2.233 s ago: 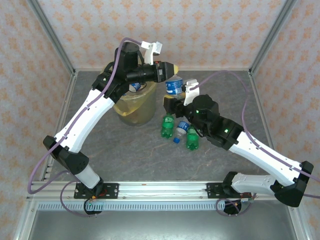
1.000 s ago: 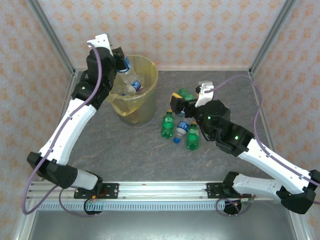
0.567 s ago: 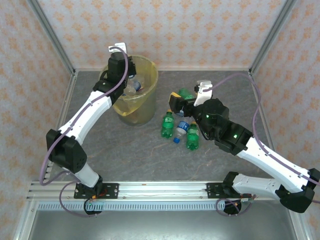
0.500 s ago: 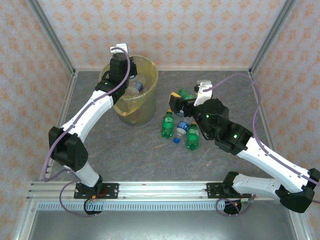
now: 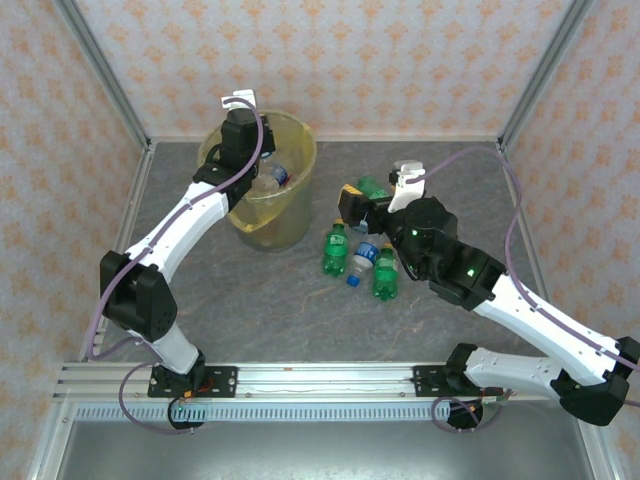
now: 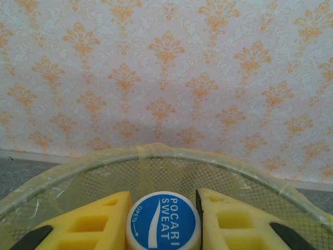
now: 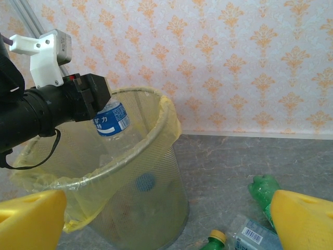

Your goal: Put the plastic bottles in the bin

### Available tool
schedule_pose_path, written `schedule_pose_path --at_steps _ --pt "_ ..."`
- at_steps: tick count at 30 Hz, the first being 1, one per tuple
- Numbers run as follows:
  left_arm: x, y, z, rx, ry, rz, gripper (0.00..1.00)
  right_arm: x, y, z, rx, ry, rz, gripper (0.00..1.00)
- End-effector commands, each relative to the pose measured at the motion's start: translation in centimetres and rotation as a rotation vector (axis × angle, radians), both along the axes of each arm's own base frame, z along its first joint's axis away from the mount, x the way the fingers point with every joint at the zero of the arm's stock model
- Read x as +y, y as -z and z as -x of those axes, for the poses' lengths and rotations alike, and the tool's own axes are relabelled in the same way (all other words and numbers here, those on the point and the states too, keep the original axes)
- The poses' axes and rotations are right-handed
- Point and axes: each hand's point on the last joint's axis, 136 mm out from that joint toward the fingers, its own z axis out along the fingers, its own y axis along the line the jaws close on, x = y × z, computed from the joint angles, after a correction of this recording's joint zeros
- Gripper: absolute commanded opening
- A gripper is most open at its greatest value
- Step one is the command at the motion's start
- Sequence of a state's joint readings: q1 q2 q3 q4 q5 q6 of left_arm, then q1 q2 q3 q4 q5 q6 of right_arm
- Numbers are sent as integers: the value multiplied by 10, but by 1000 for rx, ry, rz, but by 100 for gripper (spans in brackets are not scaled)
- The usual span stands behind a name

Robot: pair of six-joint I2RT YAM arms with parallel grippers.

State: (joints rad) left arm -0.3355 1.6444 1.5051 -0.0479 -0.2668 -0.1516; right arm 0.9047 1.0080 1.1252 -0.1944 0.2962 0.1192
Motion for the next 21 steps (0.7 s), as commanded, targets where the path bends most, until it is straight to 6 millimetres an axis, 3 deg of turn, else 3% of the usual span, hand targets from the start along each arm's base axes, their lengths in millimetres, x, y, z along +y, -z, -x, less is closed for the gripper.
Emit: schedule_pose_path --at_steps 1,6,10,21 --pt "3 -24 9 -7 -1 -29 30 -4 -5 -1 -8 28 -17 100" --pt "2 -54 6 -74 0 -23 31 -6 -4 -1 -12 36 -17 100" --pt "-4 -62 -3 -101 18 -14 31 -8 -4 0 -13 39 -22 100" --pt "-27 -33 -28 -116 98 16 35 -16 -4 4 -7 51 -35 100"
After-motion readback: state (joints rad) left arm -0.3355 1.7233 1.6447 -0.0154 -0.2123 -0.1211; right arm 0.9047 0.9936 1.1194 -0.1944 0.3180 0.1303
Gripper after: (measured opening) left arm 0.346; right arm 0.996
